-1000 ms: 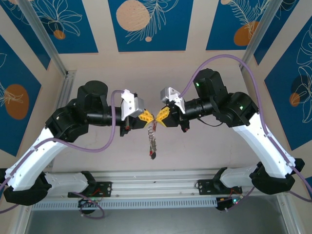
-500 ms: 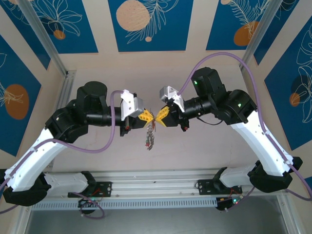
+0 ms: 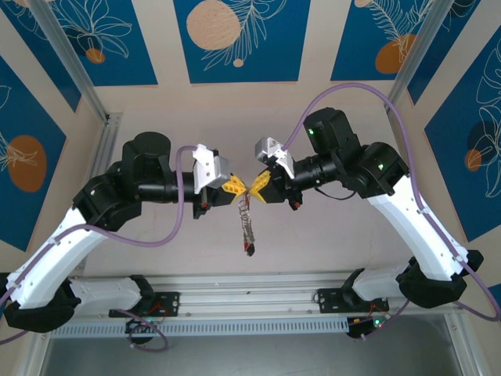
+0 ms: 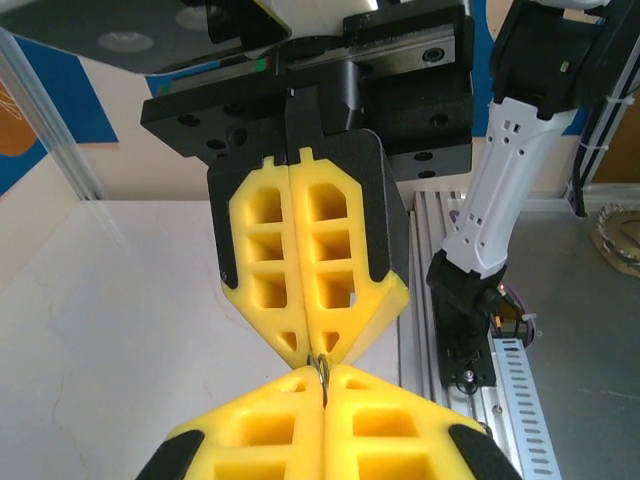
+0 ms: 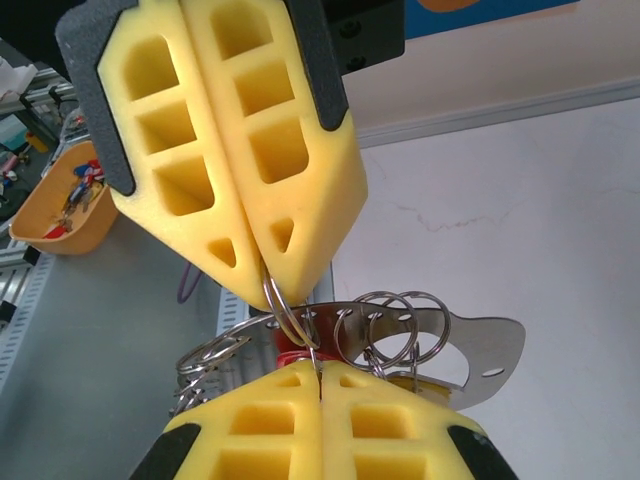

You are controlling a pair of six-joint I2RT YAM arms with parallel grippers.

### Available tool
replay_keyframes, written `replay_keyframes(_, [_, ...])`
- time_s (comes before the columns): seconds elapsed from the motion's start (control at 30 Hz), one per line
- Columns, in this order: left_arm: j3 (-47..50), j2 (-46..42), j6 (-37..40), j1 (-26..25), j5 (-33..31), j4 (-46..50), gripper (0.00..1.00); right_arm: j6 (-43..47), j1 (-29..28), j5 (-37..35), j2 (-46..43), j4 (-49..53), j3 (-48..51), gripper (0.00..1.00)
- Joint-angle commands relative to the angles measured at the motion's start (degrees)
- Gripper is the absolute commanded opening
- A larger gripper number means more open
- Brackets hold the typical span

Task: Put the keys on the keyring

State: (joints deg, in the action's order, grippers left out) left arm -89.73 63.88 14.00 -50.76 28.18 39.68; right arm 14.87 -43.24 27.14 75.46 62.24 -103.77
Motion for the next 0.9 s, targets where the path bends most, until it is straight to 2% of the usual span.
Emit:
replay_keyframes(0.0, [1.34,-3.58,-2.05,-0.41,4.14,-11.94,0.00,-1.66,1.18,-0.25,1.44,0.75,0.80,0.01])
replay_keyframes(0.17, [6.19,-6.47,-4.97,-0.46,3.63,-19.85,0.00,-2.31,2.21,5.23,0.78,-0.57,1.02,0.04])
replay_keyframes(0.37, [9.87,-8.05,-7.69,-0.42,3.12,-26.96,0.00,-2.22,2.55,7.05,0.56,-0.71,1.45,0.07])
replay_keyframes(0.5, [10.89,-7.92,-8.90,-0.41,3.33,-30.35,0.00,-1.96,2.54,7.26,0.15,-0.63,1.64,0.13])
replay_keyframes(0.6, [11.08,-8.15,-8.73,-0.38,3.16,-30.65,0.00,-2.40,2.23,2.77,-3.25,-4.24,3.11,0.24])
replay_keyframes(0.73, [10.85,-8.32,-8.20,-0.39,3.01,-29.41,0.00,-4.03,1.32,-4.13,-14.00,-15.84,10.67,0.39])
replay_keyframes(0.87, [10.77,-8.37,-8.46,-0.37,4.53,-29.31,0.00,-4.12,1.33,-5.49,-19.55,-21.03,13.67,0.44])
